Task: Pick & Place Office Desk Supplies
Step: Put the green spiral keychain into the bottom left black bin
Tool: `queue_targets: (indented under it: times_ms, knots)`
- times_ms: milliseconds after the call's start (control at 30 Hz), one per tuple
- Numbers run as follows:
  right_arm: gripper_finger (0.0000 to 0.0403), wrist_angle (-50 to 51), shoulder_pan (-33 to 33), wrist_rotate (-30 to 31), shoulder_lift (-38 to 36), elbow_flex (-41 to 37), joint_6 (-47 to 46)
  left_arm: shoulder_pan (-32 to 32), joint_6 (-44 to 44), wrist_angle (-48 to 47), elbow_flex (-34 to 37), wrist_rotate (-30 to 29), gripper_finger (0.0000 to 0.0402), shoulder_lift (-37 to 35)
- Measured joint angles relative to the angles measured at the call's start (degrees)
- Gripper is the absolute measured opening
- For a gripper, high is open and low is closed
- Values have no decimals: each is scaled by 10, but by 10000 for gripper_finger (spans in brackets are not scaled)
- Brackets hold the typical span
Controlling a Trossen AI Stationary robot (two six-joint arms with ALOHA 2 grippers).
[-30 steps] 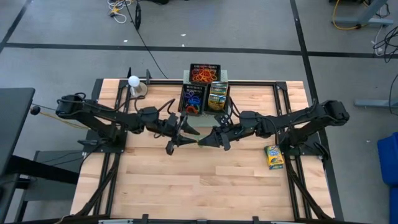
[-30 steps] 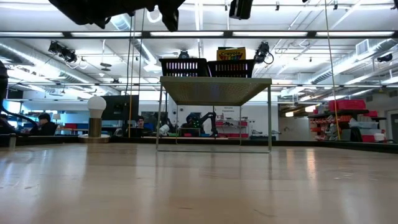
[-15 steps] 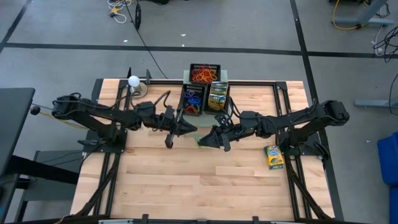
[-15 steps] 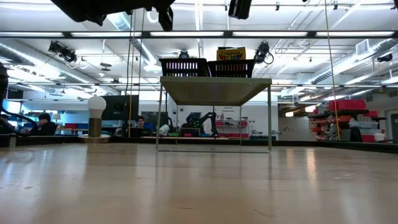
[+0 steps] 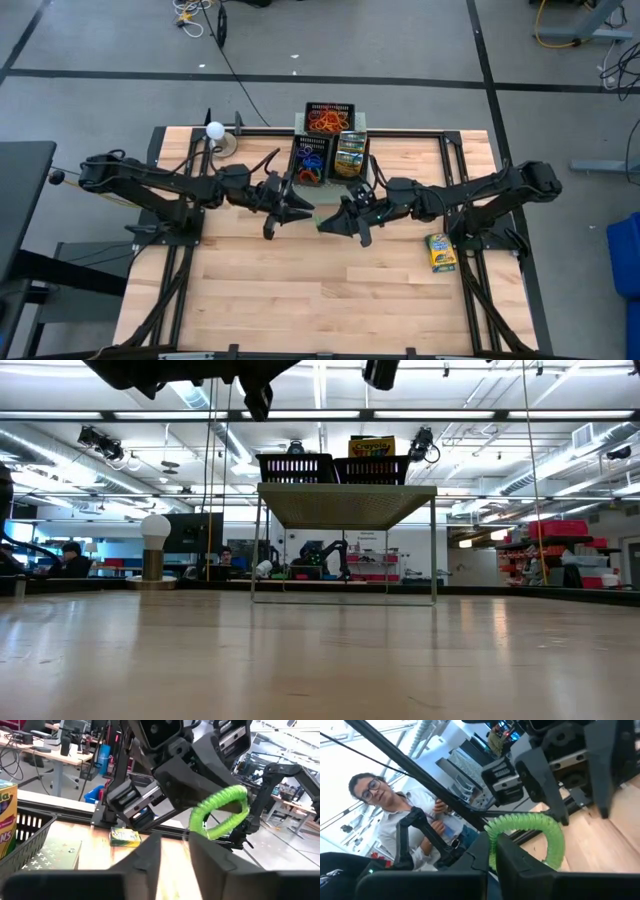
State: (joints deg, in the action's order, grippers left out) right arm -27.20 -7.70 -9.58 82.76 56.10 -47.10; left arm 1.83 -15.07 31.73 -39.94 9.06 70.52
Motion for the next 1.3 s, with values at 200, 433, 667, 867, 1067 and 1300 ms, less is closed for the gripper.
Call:
queue_targets:
  times_ms: [200,433,667,867,1067,1300]
  knots:
    - [21,-20,2,-8,0,0,-2,0,-9,14,0,15,184,-3]
    - [8,-22,2,-15,0,0,-5,0,8,21,-10,24,231,-3]
    - [9,-30,4,-22,0,0,-5,1,61,-26,-72,60,208,30]
    - [10,-33,8,-23,0,0,-5,0,74,-41,-90,79,164,48]
    - [10,-35,8,-23,0,0,13,-4,70,-38,-90,76,76,47]
    - [36,-35,8,-6,0,0,15,-24,67,-41,-90,68,13,31]
